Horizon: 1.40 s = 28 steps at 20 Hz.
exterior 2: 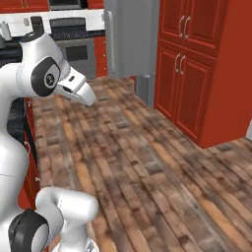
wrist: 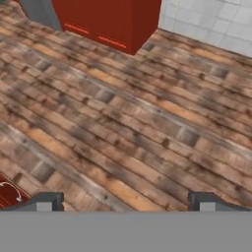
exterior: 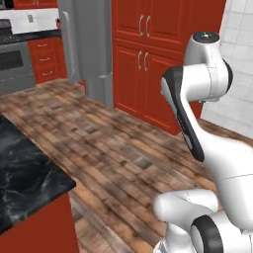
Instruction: Take the cheese, steak, and cucumber from the fridge and place them on the plate on the dining counter to create an appetizer plate.
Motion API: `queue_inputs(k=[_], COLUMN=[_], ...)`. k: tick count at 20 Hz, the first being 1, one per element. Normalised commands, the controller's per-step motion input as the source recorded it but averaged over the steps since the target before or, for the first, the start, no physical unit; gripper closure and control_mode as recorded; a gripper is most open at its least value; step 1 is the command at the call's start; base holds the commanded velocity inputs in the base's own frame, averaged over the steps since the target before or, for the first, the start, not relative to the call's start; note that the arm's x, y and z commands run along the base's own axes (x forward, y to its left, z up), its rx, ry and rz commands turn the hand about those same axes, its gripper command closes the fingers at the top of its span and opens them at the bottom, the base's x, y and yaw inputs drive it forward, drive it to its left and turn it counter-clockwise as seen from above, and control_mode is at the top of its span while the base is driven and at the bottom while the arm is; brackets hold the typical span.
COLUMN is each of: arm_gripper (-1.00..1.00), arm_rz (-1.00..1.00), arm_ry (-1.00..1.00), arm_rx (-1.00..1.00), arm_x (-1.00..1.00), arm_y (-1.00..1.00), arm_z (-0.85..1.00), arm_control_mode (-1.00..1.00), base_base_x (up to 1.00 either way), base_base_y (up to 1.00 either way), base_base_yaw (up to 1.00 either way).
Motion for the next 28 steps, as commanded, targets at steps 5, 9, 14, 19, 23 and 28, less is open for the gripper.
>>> queue_inputs(k=[5, 9, 14, 19, 23, 28], arm_gripper=[-1.0, -1.0, -1.0, -1.0, -1.0, -1.0], arm_rz=[0.0, 0.0, 0.0, 0.0, 0.0, 0.0], arm_ry=[0.0, 0.0, 0.0, 0.0, 0.0, 0.0], arm_rx=[0.0, 0.0, 0.0, 0.0, 0.0, 0.0], arm_x=[0.0, 0.0, 0.0, 0.0, 0.0, 0.0], arm_y=[0.0, 0.0, 0.0, 0.0, 0.0, 0.0], arm_z=[0.0, 0.0, 0.0, 0.0, 0.0, 0.0], arm_control_mode=[1.0, 1.0, 1.0, 1.0, 1.0, 1.0], base_base_x=[1.0, 1.0, 1.0, 1.0, 1.0, 1.0], base_base_y=[-0.57, -0.5, -0.44, -0.24, -0.05, 0.0], base_base_yaw=[0.41, 0.41, 0.38, 0.36, 0.29, 0.21])
